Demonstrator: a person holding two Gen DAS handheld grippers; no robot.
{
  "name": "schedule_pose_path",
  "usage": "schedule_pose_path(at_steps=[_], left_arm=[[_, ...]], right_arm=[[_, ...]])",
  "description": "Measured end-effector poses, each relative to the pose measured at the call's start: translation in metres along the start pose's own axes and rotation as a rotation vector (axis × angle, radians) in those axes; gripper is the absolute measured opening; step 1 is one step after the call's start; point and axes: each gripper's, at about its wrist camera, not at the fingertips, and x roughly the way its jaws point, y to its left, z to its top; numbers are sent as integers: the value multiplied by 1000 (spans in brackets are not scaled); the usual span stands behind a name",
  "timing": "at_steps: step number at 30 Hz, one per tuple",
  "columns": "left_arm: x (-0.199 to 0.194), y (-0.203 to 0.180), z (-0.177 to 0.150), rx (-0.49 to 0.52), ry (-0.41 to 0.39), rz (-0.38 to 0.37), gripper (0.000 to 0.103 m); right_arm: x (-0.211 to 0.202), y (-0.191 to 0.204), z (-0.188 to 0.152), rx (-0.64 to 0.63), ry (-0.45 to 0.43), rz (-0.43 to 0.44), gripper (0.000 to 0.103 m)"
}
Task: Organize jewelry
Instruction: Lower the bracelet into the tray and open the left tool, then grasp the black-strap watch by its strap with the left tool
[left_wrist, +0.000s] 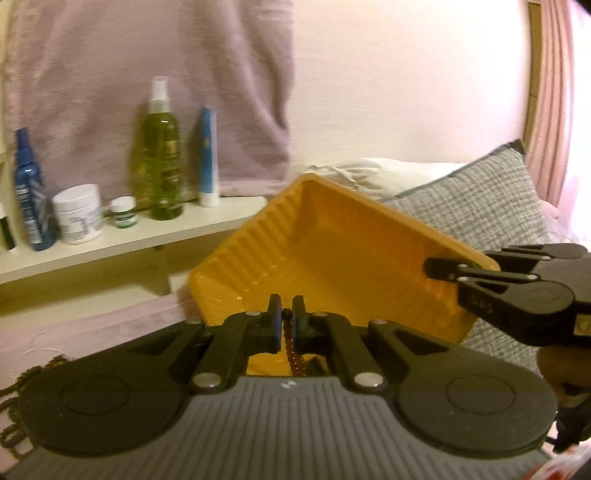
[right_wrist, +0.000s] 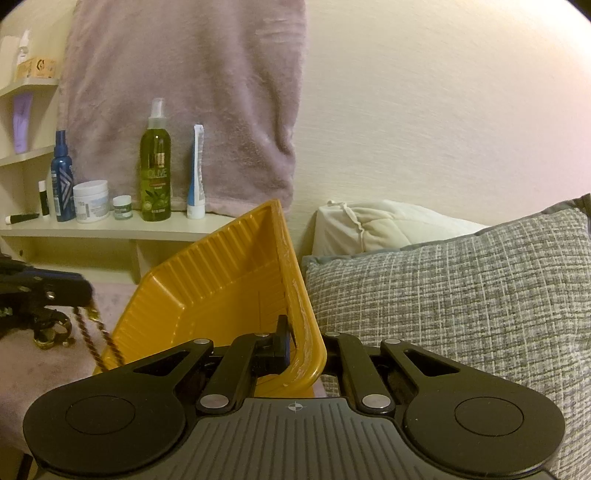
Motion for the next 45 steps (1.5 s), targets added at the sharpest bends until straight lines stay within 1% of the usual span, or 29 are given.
schedule_pose_path(at_steps=[7, 10, 12, 14, 17, 20, 24, 26, 30, 31, 32, 34, 36, 38, 39, 40, 41, 43, 45], left_arm=[[18, -17, -8, 34, 41, -37, 4], [23, -20, -11, 35, 57, -35, 5], [25, -20, -11, 35, 65, -27, 7], [24, -19, -11, 27, 62, -31, 15], [21, -16, -13, 26, 56, -17, 16], [16, -9, -17, 17, 54, 4, 17], [9, 5, -27, -7, 63, 52, 17], [4, 15, -34, -28, 69, 89, 21], [-5, 36, -46, -63, 77, 167, 26], [-6, 41, -49, -70, 80, 193, 30], [-7, 48, -52, -81, 83, 219, 36], [-9, 59, -57, -104, 90, 263, 42], [-9, 71, -61, -123, 103, 297, 46], [-9, 80, -63, -140, 106, 327, 61], [-8, 83, -64, -148, 102, 339, 65], [-8, 86, -65, -156, 98, 351, 74], [-6, 87, -66, -160, 96, 360, 80], [-2, 90, -68, -164, 91, 370, 81], [5, 90, -70, -164, 103, 371, 81]], right_arm=[[0, 0, 0, 9, 2, 2, 6], [0, 0, 0, 12, 2, 2, 6], [-1, 0, 0, 13, 2, 2, 6], [0, 0, 0, 14, 3, 2, 6], [0, 0, 0, 15, 2, 2, 6], [0, 0, 0, 14, 2, 1, 6], [-1, 0, 0, 13, 3, 0, 6], [0, 0, 0, 11, 3, -1, 6], [-1, 0, -1, 10, 3, -3, 6], [-1, 0, -1, 9, 3, -3, 6], [-1, 0, -1, 9, 3, -3, 6], [-1, 0, -1, 10, 3, -3, 6], [-1, 1, -1, 7, 3, -3, 6], [0, 1, -1, 6, 3, -4, 6], [0, 1, -2, 6, 3, -4, 6], [-1, 1, -2, 6, 3, -4, 6], [-1, 1, -2, 5, 3, -4, 6], [0, 1, -2, 3, 4, -5, 6], [0, 1, -1, 3, 6, -6, 6]])
